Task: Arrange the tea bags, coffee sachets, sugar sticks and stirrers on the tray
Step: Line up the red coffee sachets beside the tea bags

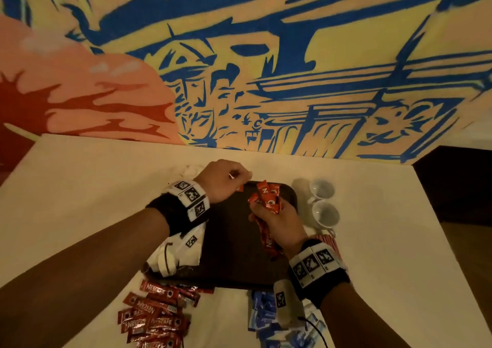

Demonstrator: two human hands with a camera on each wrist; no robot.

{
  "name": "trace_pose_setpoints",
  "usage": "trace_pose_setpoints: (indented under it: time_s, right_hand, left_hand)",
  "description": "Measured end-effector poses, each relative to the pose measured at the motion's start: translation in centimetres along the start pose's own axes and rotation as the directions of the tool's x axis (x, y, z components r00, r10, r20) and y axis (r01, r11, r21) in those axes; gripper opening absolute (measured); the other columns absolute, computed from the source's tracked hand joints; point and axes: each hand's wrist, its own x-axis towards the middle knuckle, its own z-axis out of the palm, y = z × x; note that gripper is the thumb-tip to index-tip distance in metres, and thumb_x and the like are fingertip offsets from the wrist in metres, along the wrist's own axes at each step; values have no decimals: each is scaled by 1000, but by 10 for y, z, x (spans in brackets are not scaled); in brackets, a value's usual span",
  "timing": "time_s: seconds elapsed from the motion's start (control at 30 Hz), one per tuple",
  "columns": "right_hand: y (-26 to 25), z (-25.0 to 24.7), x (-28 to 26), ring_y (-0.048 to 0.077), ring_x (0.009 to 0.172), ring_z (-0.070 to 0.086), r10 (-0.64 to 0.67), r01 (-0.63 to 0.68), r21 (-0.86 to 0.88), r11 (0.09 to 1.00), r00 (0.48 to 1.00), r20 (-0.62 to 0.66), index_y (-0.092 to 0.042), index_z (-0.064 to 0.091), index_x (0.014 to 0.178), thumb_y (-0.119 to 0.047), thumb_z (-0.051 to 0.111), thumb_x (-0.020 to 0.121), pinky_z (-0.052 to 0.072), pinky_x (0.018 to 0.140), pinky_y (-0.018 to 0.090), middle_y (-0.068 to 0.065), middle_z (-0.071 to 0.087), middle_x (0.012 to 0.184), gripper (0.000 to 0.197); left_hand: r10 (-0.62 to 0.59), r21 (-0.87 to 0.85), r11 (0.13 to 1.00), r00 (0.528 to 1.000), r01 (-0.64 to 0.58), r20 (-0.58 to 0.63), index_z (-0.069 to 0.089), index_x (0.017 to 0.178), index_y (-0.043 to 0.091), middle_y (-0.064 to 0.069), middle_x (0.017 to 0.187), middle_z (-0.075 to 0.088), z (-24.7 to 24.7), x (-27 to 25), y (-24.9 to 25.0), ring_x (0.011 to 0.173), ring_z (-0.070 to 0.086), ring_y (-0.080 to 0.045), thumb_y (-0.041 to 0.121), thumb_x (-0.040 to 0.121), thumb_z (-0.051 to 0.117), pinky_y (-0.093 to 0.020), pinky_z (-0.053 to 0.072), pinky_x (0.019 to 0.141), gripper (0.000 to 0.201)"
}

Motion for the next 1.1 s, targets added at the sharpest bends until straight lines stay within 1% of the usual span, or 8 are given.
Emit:
trace_pose_setpoints:
  time_s: [0.17,0.27,0.47,0.57,0.73,0.9,1.0,1.1]
  right_hand:
    - [-19,4,-25,10,80,74,-102,108,-43,993,988,112,-21,67,109,-26,74,92,52,73,24,-1,76,91,19]
    - [-33,7,-42,9,81,73,-147,166,-77,983,967,208,-20,67,110,-25,75,91,52,73,21,-2,76,91,22]
    - [-47,13,-64,18,90,74,-216,258,-128,958,936,277,-23,67,112,-29,77,89,58,90,38,1,77,99,26]
    - [-51,14,-73,8,85,72,-260,311,-149,939,922,288,-26,65,114,-31,76,90,55,84,33,-6,76,97,27]
    - [-63,12,-78,2,75,70,-304,357,-177,917,914,267,-24,64,114,-30,75,90,50,73,24,-8,74,90,27]
    - [-74,2,-68,6,76,69,-364,406,-239,882,910,200,-24,64,112,-30,74,91,52,73,27,-5,74,92,24]
    - [-74,-8,-59,19,86,71,-375,384,-228,895,923,85,-23,63,111,-29,72,92,59,82,37,-1,73,98,21]
    - [-80,-18,-57,17,87,70,-369,364,-81,928,928,-56,-19,62,111,-30,69,95,56,78,33,2,73,99,20]
  left_hand:
    - [2,-338,941,1000,-8,-19,72,108,26,11,97,73,-9,-70,28,85,65,4,40,97,59,-17,50,75,22]
    - [-20,-372,928,994,-22,-109,70,108,29,6,95,74,-14,-92,37,89,69,-5,41,90,69,-20,49,70,22]
    - [7,-414,906,981,-89,-195,73,100,13,-7,88,74,-26,-113,61,70,64,-2,22,87,76,-11,44,59,17]
    - [8,-364,927,974,-92,-228,74,96,18,-3,86,74,-32,-120,65,73,66,-5,24,86,78,-12,44,60,13]
    - [26,-315,942,958,-119,-285,73,92,17,0,84,74,-41,-125,78,71,65,-2,22,86,77,-11,43,59,9]
    - [24,-287,948,932,-135,-361,70,93,13,-3,83,72,-54,-122,94,64,61,0,18,90,73,-10,43,56,6]
    - [-31,-318,939,887,-132,-461,67,95,12,-8,83,68,-67,-120,92,67,63,-10,21,93,70,-20,46,54,9]
    - [-92,-399,905,848,-148,-522,65,97,13,-4,82,70,-74,-123,88,67,64,-15,16,95,67,-30,49,57,4]
